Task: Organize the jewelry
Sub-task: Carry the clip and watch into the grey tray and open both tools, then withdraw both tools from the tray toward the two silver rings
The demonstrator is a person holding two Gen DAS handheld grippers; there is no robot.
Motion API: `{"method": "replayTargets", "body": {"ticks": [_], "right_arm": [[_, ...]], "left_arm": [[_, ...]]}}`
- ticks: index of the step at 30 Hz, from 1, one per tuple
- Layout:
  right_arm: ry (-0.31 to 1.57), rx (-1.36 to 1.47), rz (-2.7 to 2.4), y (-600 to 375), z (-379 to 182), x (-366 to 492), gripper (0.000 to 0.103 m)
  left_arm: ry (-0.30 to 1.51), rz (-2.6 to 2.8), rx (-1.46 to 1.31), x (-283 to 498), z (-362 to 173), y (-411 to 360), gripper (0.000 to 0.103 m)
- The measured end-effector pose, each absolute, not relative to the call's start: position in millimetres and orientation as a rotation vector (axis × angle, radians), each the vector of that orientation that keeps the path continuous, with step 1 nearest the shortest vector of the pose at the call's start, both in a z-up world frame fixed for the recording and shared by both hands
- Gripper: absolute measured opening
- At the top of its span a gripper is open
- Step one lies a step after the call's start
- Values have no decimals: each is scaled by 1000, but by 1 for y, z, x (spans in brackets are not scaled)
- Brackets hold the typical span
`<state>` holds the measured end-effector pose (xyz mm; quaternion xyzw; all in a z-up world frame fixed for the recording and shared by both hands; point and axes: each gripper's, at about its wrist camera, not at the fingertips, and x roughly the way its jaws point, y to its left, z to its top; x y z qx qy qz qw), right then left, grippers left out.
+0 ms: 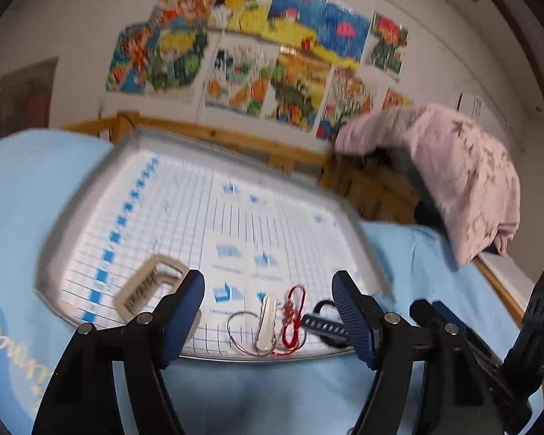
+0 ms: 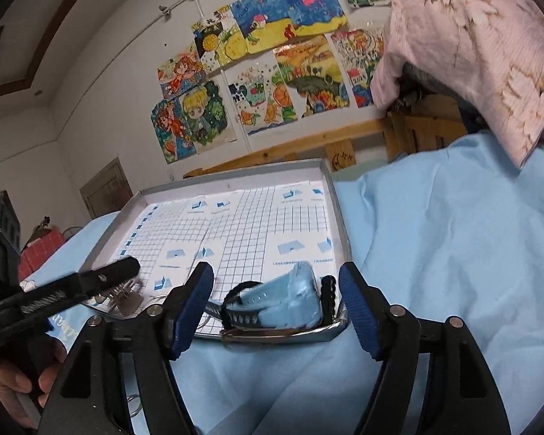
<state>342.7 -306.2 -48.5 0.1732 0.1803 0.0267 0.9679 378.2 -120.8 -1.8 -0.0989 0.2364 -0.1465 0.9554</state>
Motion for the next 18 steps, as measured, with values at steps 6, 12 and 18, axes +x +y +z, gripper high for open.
{"method": "replayTargets", "body": {"ticks": [6,12,18], "right_arm": [[272,330,14,-310,-26,305,89],[188,223,-1,-300,4,247,101],[177,221,-28,-297,27,201,101]], "left_arm": [[360,-248,-190,330,28,-113,103],[314,-216,-148,280,44,-107,103],[290,-196,-49,228,47,-96,103]]}}
